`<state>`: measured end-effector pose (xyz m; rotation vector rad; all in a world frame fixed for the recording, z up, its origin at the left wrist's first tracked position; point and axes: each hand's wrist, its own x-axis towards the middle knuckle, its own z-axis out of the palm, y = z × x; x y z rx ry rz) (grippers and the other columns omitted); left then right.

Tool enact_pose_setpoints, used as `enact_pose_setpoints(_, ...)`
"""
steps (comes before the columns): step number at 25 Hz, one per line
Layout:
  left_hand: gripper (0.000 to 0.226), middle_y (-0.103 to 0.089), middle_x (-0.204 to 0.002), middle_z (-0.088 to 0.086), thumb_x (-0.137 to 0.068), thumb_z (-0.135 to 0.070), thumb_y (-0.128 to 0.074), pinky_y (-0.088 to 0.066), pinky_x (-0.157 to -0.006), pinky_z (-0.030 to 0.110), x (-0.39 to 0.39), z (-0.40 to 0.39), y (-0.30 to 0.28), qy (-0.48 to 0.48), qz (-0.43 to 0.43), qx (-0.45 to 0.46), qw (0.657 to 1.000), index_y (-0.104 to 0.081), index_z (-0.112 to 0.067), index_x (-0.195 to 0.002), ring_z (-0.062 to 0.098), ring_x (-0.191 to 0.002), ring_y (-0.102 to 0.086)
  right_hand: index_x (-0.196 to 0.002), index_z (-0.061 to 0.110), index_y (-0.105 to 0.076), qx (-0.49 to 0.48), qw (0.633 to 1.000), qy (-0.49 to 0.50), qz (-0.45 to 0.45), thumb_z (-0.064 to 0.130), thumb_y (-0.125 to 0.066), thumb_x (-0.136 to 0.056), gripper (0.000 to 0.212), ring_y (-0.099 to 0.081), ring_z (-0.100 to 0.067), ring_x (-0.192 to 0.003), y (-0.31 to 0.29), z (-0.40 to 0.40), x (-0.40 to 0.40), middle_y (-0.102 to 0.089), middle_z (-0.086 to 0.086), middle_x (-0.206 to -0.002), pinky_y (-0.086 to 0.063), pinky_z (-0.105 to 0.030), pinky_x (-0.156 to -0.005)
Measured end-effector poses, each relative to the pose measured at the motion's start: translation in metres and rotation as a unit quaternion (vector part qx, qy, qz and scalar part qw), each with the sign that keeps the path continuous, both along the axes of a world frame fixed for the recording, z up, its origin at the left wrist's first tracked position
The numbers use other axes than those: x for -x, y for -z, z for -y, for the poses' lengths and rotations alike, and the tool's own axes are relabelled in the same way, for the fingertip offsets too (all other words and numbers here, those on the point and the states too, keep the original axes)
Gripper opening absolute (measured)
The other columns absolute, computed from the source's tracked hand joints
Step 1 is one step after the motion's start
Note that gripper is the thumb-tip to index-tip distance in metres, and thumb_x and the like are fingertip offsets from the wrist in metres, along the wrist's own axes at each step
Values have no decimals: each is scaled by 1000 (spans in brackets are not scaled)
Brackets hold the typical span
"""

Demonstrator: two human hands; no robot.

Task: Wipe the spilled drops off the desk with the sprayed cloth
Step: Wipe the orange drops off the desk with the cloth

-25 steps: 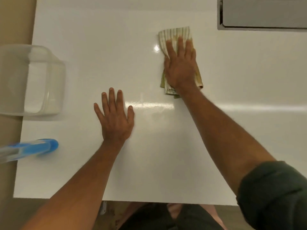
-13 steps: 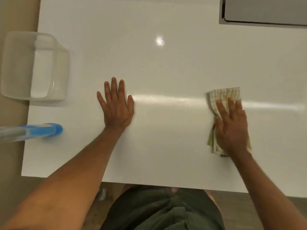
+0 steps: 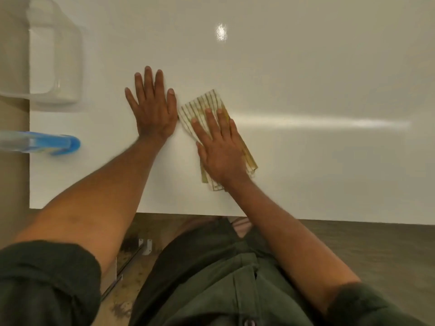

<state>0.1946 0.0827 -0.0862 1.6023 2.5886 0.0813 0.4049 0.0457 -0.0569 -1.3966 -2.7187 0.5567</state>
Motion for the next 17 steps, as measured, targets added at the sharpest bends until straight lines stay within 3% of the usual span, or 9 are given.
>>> enact_pose_setpoints(2, 63, -14, -176, 7, -110, -48, -12, -9, -129, 62, 0, 1, -1, 0, 14, 7, 1000, -19, -22, -166, 32, -163, -11, -169, 31, -16, 28, 998, -46, 15, 44, -26, -112, 59, -1, -33, -166, 2, 44, -60, -8, -8, -178, -13, -55, -132)
enact_pose_setpoints(4, 63, -13, -176, 7, -109, -47, -13, -9, -129, 62, 0, 1, -1, -4, 9, 10, 1000, -19, -22, -166, 32, -163, -11, -168, 34, -15, 26, 999, 1, 44, 43, -28, -111, 60, 1, -32, -166, 6, 50, -137, -5, -6, -179, -16, -56, -131)
enact_pose_setpoints(7, 64, -13, -176, 8, -109, -48, -14, -9, -129, 62, -3, 1, -4, -5, 12, 10, 1000, -18, -21, -167, 32, -163, -11, -167, 31, -25, 7, 979, 188, 82, 40, -30, -109, 59, -9, -39, -164, 1, 4, -230, -14, -10, -177, -24, -61, -126)
enact_pose_setpoints(9, 65, -13, -176, 7, -109, -49, -15, -8, -129, 61, -5, 0, -4, -7, 7, 9, 1000, -18, -21, -167, 32, -163, -10, -167, 30, -23, -7, 949, 302, 91, 41, -27, -111, 58, -10, -41, -163, -4, -45, -249, -15, -14, -176, -19, -59, -128)
enact_pose_setpoints(13, 65, -16, -175, 4, -108, -49, -17, -6, -130, 58, 2, 1, -9, -12, 61, 8, 998, -23, -21, -166, 28, -163, -10, -169, 28, -15, -18, 932, 346, 103, 45, -18, -109, 62, -5, -44, -163, -4, -123, -180, -10, -18, -176, -9, -55, -132)
enact_pose_setpoints(15, 64, -20, -175, 3, -107, -46, -21, -4, -131, 56, 9, 6, -13, -24, 133, -25, 990, -28, -19, -164, 25, -163, -13, -169, 28, -15, -30, 949, 300, 90, 46, -16, -108, 63, -6, -45, -163, -1, -141, -121, -10, -18, -176, -10, -56, -132)
enact_pose_setpoints(17, 61, -23, -174, 3, -108, -44, -25, -4, -132, 54, 15, 24, -17, -44, 128, -44, 990, -31, -19, -164, 24, -161, -18, -169, 28, -14, -39, 968, 236, 77, 46, -16, -108, 63, -7, -45, -162, 1, -145, -56, -10, -17, -176, -11, -57, -132)
